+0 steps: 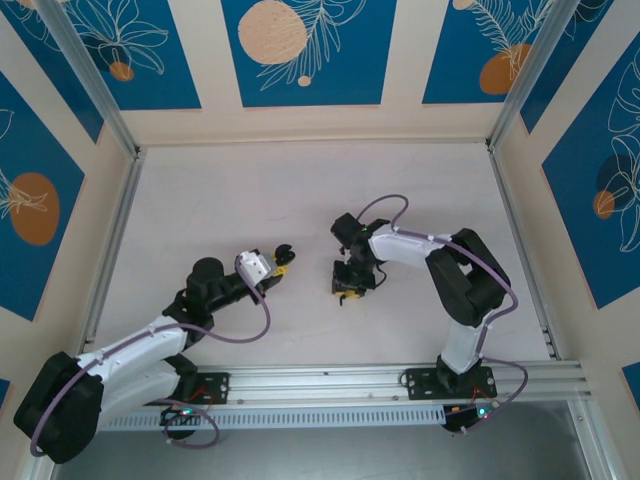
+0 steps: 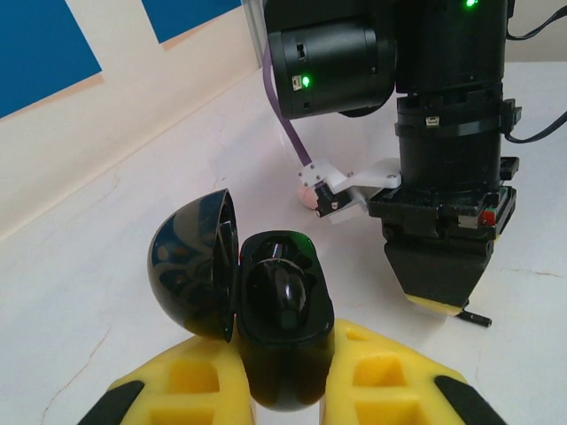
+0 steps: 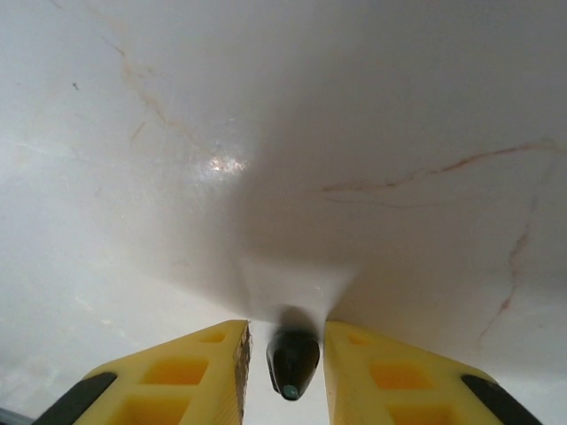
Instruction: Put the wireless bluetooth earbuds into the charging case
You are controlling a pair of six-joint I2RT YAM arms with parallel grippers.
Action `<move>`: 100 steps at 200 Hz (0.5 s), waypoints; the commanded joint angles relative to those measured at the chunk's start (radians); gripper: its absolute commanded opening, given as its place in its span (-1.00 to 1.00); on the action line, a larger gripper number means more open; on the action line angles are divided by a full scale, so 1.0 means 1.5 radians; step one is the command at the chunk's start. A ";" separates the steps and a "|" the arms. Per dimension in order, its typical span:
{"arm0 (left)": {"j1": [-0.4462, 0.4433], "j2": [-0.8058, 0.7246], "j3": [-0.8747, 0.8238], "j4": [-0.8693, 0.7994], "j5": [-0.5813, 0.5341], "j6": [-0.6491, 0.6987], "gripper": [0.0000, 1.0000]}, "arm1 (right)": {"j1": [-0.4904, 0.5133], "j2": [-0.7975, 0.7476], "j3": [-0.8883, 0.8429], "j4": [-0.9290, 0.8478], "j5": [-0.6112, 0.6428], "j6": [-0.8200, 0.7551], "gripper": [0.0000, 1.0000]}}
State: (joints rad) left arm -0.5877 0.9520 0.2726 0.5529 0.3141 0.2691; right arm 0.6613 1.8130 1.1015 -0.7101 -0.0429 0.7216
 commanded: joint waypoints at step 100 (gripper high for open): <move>-0.006 -0.010 -0.004 -0.012 -0.004 0.011 -0.70 | 0.048 0.047 0.064 -0.115 0.080 -0.012 -0.59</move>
State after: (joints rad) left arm -0.5877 0.9489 0.2718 0.5365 0.3122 0.2714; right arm 0.7174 1.8706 1.1923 -0.8272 0.0700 0.7017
